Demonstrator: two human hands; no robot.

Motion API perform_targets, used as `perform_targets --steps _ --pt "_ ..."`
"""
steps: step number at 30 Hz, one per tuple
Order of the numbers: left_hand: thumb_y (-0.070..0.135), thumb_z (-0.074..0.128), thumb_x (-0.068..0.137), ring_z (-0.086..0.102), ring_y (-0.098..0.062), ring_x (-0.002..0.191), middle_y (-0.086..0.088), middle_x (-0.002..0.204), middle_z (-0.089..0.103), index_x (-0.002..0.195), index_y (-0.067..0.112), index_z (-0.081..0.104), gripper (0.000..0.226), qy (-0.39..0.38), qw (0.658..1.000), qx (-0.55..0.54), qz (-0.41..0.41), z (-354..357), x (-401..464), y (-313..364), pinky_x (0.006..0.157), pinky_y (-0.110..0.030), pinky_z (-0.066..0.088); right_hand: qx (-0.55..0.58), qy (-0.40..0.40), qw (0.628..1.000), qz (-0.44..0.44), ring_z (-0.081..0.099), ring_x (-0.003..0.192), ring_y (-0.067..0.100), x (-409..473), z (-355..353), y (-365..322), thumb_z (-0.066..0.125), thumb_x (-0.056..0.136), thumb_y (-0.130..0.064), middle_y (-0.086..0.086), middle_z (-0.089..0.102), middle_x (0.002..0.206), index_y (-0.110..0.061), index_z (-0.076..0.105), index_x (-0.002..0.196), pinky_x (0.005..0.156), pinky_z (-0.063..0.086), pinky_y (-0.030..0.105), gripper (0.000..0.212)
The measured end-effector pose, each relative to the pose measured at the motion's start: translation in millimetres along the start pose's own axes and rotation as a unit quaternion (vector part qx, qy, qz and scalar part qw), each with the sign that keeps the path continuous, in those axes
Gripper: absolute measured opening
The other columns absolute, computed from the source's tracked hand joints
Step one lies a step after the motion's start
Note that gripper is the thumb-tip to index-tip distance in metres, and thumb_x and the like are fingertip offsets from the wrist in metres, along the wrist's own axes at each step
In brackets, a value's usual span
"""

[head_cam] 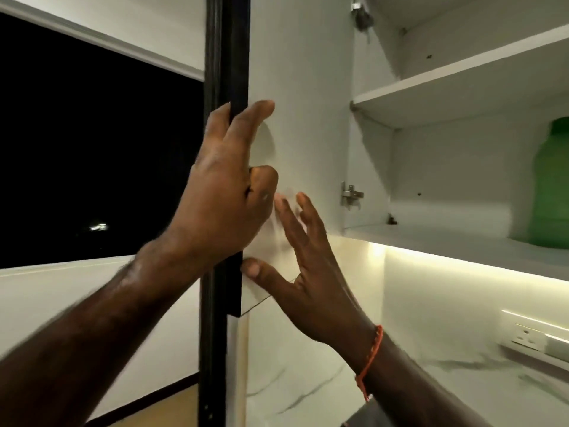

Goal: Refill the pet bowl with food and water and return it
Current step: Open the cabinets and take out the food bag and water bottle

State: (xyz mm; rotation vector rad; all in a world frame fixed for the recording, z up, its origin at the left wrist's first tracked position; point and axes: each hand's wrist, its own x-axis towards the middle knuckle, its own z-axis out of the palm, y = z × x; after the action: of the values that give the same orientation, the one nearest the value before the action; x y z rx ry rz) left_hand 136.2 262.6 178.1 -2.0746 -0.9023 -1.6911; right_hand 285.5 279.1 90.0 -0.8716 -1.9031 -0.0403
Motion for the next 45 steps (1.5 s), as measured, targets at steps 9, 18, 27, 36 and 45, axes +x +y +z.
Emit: perform_targets --steps 9,18,27,36,45 --pt "0.017 0.057 0.096 0.038 0.001 0.129 -0.017 0.160 0.023 0.158 0.023 0.033 0.066 0.054 0.995 0.085 -0.026 -4.4 2.6 -78.9 0.106 -0.012 0.036 -0.033 0.002 0.999 0.029 -0.021 0.156 0.017 44.4 72.5 9.8 0.030 0.079 -0.089 -0.016 -0.028 0.166 -0.054 -0.013 0.155 0.123 0.010 0.048 0.094" --pt "0.079 0.040 0.091 -0.015 -0.040 0.156 -0.023 0.167 -0.021 0.164 0.019 -0.004 0.104 -0.065 0.933 0.353 -0.025 -0.9 -29.1 -158.4 0.126 -0.058 0.010 -0.116 -0.019 0.991 0.057 -0.034 0.151 0.025 55.4 118.2 56.2 0.031 0.084 -0.086 -0.007 -0.041 0.161 -0.047 -0.023 0.155 0.124 0.007 0.061 0.097" --pt "0.036 0.055 0.097 -0.015 -0.046 0.154 -0.028 0.167 -0.016 0.160 -0.004 0.000 0.092 -0.065 0.901 0.429 -0.005 29.5 -32.3 -123.4 0.122 -0.068 -0.002 -0.124 -0.001 0.991 0.054 -0.014 0.157 0.028 41.2 93.3 59.1 0.038 0.089 -0.081 -0.004 -0.028 0.167 -0.046 -0.012 0.158 0.124 0.016 0.057 0.092" --pt "0.063 0.056 0.091 -0.032 -0.042 0.150 -0.023 0.162 -0.034 0.162 0.016 -0.013 0.110 -0.108 0.945 0.307 -0.020 80.1 -9.1 -64.3 0.119 -0.063 -0.016 -0.265 0.052 0.962 0.034 -0.008 0.158 0.023 -9.7 -21.4 31.2 0.041 0.093 -0.076 -0.005 -0.019 0.170 -0.045 -0.005 0.160 0.117 0.002 0.040 0.088" --pt "0.085 0.029 0.084 -0.022 -0.026 0.156 -0.007 0.169 -0.026 0.162 0.022 -0.014 0.110 -0.085 0.996 0.017 0.024 158.1 -13.4 72.2 0.126 -0.050 0.000 -0.462 0.107 0.870 0.133 0.002 0.158 0.028 -85.5 -157.6 33.7 0.052 0.092 -0.067 0.002 -0.011 0.171 -0.041 -0.006 0.161 0.125 0.013 0.057 0.093"
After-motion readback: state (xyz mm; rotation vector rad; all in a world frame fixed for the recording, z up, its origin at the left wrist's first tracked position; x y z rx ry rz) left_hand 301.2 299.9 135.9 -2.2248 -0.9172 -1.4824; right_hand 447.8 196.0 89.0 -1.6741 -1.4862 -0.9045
